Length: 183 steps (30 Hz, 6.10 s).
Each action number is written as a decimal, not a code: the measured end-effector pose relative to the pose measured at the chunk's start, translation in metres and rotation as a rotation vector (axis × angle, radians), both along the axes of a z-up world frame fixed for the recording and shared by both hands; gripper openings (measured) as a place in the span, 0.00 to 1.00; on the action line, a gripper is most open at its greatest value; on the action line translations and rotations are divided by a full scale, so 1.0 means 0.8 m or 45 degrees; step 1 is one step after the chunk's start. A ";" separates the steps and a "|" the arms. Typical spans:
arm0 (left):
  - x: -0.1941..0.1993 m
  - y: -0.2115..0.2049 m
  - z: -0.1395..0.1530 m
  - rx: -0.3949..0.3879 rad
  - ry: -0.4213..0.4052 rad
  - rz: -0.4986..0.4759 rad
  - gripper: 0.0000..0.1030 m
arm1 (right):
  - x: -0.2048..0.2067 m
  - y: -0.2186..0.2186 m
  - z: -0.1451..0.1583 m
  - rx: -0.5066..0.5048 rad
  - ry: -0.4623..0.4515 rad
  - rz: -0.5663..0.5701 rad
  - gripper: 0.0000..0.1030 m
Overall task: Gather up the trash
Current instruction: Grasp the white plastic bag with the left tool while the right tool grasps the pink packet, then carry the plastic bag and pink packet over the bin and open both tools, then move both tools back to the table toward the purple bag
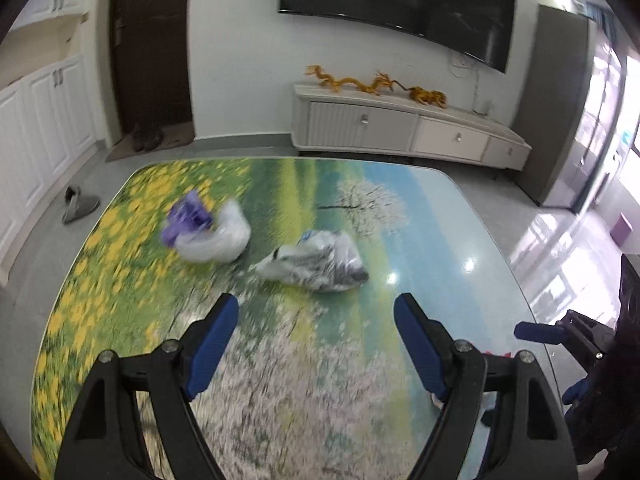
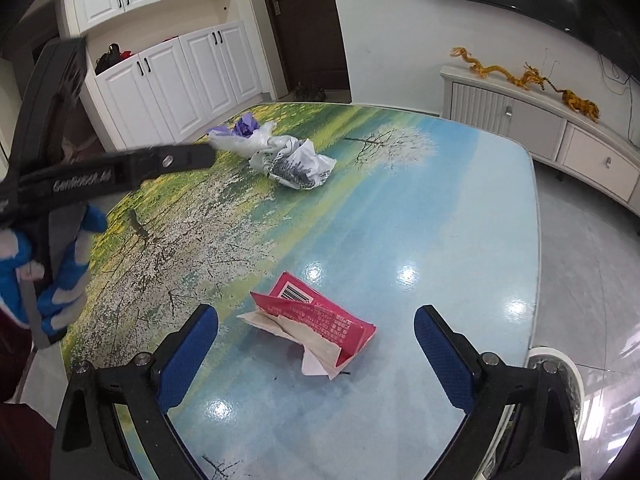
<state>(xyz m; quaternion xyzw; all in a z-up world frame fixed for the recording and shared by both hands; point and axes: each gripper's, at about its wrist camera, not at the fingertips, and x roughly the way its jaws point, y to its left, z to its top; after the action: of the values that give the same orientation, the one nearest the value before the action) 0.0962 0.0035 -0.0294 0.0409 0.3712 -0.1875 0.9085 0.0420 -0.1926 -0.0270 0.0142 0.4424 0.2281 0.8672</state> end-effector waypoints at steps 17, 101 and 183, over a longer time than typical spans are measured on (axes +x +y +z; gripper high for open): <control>0.119 -0.058 -0.064 0.247 0.106 -0.239 0.77 | 0.027 -0.002 -0.024 0.025 0.066 0.082 0.79; -0.037 -0.460 -0.061 -0.048 0.394 -0.650 0.58 | -0.082 -0.398 -0.108 0.156 0.140 -1.075 0.34; -0.030 0.095 0.106 -0.061 -0.329 0.391 0.75 | 0.037 -0.053 0.163 -0.014 -0.289 -0.631 0.63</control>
<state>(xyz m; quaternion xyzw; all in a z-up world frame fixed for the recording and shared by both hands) 0.0719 0.0793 0.0551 -0.0143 0.2490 -0.0487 0.9672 0.0716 -0.2349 0.1031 0.0919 0.3267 0.0066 0.9406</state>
